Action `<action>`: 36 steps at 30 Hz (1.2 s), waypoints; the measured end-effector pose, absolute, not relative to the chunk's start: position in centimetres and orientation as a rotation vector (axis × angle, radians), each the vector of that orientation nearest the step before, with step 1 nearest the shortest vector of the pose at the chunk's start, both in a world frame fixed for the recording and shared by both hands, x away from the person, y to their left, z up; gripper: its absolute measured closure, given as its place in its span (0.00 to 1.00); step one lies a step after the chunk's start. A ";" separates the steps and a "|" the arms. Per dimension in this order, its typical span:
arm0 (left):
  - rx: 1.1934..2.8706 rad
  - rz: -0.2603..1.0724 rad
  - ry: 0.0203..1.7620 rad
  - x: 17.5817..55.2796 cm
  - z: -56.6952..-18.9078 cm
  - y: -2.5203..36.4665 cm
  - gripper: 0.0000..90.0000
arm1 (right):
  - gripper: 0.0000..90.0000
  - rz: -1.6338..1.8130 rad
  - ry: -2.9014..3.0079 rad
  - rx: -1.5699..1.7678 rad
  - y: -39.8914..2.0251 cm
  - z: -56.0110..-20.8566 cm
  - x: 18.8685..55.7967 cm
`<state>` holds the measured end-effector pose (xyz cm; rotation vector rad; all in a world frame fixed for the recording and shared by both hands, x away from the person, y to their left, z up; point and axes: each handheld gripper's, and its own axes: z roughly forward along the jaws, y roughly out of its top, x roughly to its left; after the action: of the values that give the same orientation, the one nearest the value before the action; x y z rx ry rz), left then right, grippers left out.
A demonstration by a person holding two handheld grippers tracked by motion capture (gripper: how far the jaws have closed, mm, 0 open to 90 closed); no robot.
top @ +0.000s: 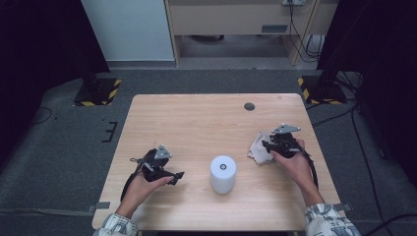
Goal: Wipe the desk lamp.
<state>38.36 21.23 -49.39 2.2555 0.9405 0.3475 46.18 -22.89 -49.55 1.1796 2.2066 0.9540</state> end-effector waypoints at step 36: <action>2.267 0.336 0.780 37.4 -49.1 18.8 0.06 | 0.86 1.040 2.306 1.249 -24.4 -51.4 45.8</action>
<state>37.39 18.78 -49.12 2.2672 0.7799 0.3358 45.77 -24.40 -51.38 1.2490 2.3064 1.0402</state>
